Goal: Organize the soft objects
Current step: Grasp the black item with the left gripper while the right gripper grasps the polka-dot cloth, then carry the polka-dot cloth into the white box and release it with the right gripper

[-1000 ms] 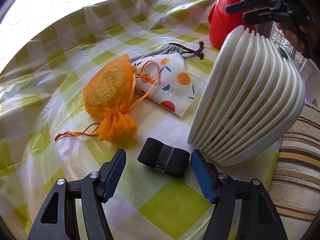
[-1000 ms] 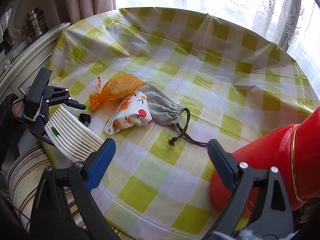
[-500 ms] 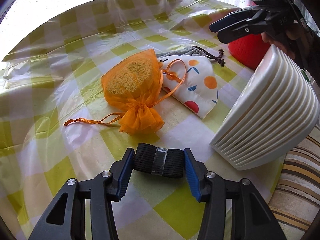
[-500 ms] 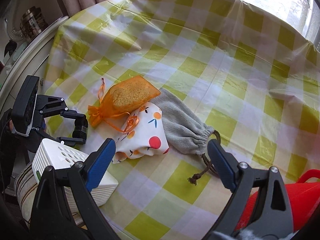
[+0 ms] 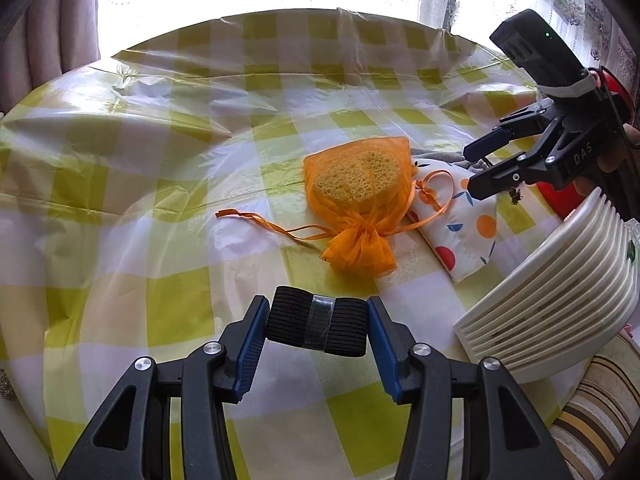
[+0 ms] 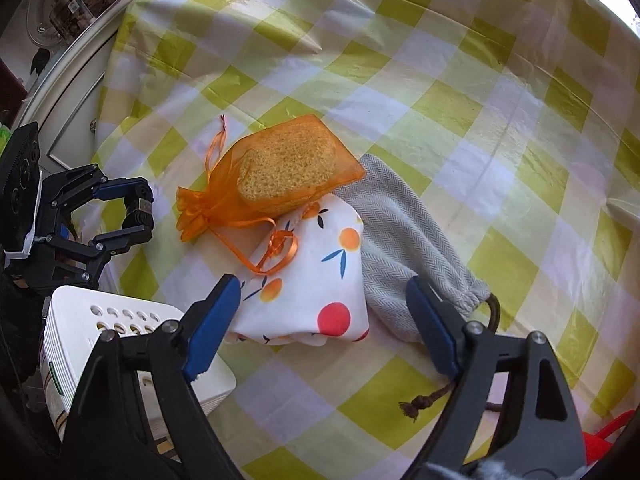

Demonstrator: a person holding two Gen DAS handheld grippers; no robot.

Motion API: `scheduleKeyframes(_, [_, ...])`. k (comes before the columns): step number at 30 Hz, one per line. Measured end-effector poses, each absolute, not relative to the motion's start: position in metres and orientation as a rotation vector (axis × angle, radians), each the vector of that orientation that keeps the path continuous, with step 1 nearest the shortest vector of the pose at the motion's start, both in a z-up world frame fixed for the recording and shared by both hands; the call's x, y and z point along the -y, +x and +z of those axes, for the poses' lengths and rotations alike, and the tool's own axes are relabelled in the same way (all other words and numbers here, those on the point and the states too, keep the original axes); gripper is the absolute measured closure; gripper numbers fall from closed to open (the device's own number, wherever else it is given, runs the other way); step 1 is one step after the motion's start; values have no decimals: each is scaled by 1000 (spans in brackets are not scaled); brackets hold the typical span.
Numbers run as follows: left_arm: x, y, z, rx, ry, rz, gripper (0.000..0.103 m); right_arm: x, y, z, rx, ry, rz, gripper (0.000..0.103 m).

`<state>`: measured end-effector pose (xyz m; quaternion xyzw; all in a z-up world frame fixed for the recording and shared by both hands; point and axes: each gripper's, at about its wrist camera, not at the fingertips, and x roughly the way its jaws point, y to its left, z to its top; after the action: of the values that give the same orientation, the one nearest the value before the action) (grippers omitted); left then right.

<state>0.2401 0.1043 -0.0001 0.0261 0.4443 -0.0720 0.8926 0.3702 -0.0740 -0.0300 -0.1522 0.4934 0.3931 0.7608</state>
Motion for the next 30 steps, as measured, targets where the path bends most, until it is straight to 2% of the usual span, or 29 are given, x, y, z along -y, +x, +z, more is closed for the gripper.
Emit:
scheduleKeyframes(2, [-106,239,2,-914,33,-138,53,69,372,-35,-1094,-355,864,28])
scheduleKeyframes(6, [-104,238,1,-912,8,-128,53,61,373,-42,-1117,-388,880,38])
scheduleKeyframes(10, [-104,235,0,-915,-13,-118,53,54,369,-43,-1120,-413,909,70])
scheduleKeyframes(13, [-106,232,3,-904,-36,-107,53,53,365,-41,-1107,-416,913,84])
scheduleKeyframes(30, [-98,207,20,-856,-60,-14,53,129,317,1,-874,-311,618,87])
